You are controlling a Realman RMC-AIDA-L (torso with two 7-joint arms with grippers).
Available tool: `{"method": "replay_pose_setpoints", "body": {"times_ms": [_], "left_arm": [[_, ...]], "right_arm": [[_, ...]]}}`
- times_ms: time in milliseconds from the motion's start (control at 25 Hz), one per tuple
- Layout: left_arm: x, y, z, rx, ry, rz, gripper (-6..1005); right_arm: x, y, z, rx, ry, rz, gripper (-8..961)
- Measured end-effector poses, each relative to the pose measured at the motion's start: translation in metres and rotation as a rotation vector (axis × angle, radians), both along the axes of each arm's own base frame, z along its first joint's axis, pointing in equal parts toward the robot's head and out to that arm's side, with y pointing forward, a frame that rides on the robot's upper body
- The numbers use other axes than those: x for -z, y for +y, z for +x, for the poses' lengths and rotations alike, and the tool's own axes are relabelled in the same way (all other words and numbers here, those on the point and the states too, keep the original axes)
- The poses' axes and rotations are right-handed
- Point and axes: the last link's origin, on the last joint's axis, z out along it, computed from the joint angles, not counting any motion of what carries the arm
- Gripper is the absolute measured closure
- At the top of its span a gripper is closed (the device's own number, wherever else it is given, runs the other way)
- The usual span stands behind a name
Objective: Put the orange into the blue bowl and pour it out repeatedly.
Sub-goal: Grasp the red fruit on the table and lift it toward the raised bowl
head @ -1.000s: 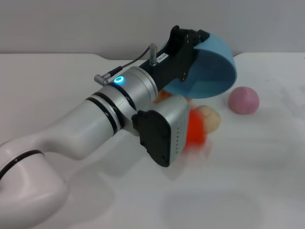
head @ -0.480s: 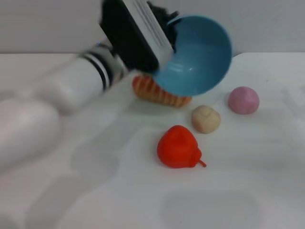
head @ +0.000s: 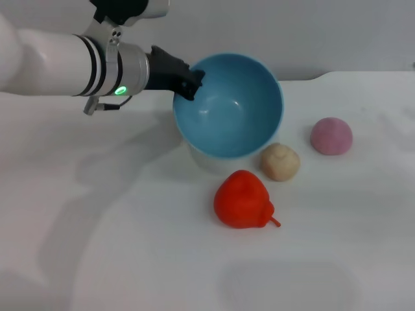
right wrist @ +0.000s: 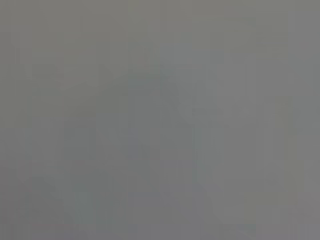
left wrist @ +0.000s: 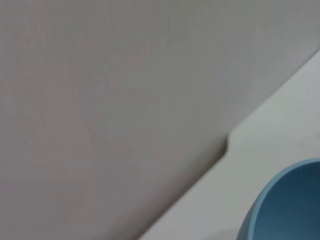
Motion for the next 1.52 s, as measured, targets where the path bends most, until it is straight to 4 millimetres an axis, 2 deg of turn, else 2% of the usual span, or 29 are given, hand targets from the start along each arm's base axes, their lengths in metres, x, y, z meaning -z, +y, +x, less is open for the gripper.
{"method": "replay_pose_setpoints", "body": {"times_ms": [280, 440, 560, 760, 1040, 1320, 1520], "left_arm": [[-0.013, 0.006, -0.003, -0.113, -0.061, -0.018, 999], [-0.021, 0.014, -0.004, -0.115, -0.084, 0.039, 999], [-0.019, 0.017, -0.006, -0.115, -0.081, 0.056, 999], [-0.016, 0.020, -0.005, -0.113, -0.075, 0.058, 999], [-0.014, 0.021, -0.004, -0.104, -0.070, 0.065, 1000], [-0.012, 0.020, -0.007, -0.099, -0.050, 0.068, 1000], [-0.012, 0.020, -0.007, -0.095, -0.045, 0.073, 1000]], "right_arm": [[-0.013, 0.028, -0.025, 0.081, -0.174, -0.396, 225], [0.005, 0.030, -0.042, 0.074, -0.282, -0.615, 224], [0.031, 0.027, -0.060, 0.015, -0.303, -0.710, 224], [0.067, 0.026, -0.079, -0.042, -0.338, -0.791, 224], [0.116, 0.027, -0.091, -0.058, -0.419, -0.897, 225], [0.137, 0.028, -0.105, -0.122, -0.408, -0.881, 258], [0.147, 0.027, -0.102, -0.103, -0.404, -0.893, 286]]}}
